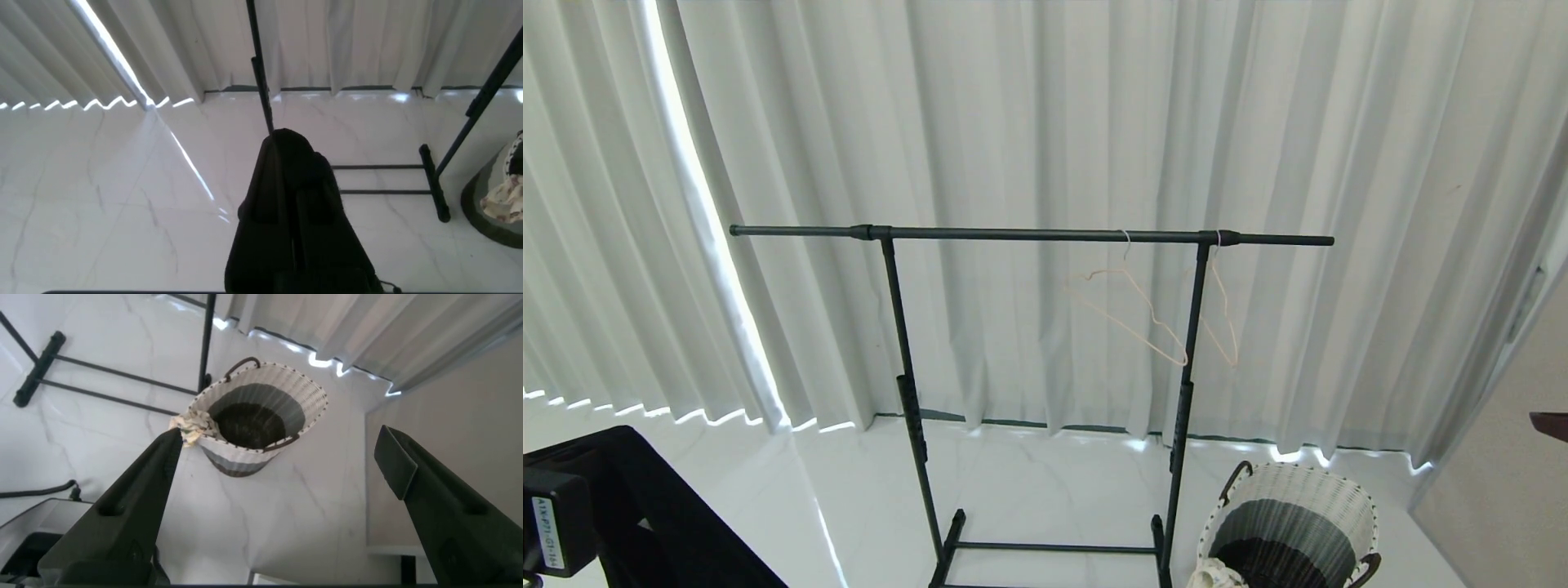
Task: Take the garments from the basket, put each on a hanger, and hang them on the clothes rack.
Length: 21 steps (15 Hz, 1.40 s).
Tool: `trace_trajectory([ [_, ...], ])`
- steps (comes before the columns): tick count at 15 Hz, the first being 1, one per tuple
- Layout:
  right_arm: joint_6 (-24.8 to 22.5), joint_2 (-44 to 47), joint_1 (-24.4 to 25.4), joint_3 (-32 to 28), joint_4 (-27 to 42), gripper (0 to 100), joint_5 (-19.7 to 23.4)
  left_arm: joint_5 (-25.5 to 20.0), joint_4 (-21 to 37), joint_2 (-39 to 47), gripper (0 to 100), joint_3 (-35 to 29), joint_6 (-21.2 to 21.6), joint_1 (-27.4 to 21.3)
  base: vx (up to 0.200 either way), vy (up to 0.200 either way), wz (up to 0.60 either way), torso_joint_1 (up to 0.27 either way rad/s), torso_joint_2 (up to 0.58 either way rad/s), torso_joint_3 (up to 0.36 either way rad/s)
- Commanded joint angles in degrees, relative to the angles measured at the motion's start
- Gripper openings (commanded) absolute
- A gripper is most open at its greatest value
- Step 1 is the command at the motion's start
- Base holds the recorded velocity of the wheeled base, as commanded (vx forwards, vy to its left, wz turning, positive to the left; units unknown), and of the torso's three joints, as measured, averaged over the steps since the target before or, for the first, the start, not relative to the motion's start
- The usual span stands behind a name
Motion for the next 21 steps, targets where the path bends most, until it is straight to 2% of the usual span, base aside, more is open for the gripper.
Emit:
trace_trajectory([
  [1, -0.04, 0.09, 0.01, -0.27, -0.02, 100, 0.21, 0.01, 0.02, 0.10, 0, -0.05, -0.01, 0.01, 0.000, 0.200, 0.00, 0.002, 0.00, 0.002],
  [5, -0.04, 0.09, 0.01, -0.27, -0.02, 100, 0.21, 0.01, 0.02, 0.10, 0, 0.03, -0.01, 0.01, 0.000, 0.200, 0.00, 0.005, 0.00, 0.000],
  [8, -0.04, 0.09, 0.01, -0.27, -0.63, 100, 0.12, 0.01, 0.02, -0.16, 0, 0.12, -0.19, 0.01, 0.000, 0.000, 0.00, 0.000, 0.00, 0.000],
  [14, 0.05, 1.58, -1.75, 0.08, -5.99, 100, 0.29, 0.01, -0.07, -0.16, 0, -0.05, 0.43, -0.08, 0.000, 0.000, 0.00, 0.000, 0.00, 0.000],
  [16, 1.37, 2.99, -1.75, 0.08, -8.45, 100, 0.82, -0.08, -0.07, -0.16, 0, -0.05, 0.43, -0.08, 0.000, 0.000, 0.00, 0.000, 0.00, 0.000],
  [19, 3.83, 5.80, -1.84, 0.08, -14.17, 100, 1.08, -0.08, -0.07, -0.25, 0, -0.23, 0.52, -0.26, 0.200, 0.000, 0.00, 0.002, 0.01, -0.002],
  [21, 3.83, 6.42, -1.84, 0.17, -15.05, 100, 1.08, -0.08, -0.07, -0.25, 0, -0.93, 0.52, -0.26, 0.200, 0.000, 0.00, -0.005, 0.00, 0.007],
])
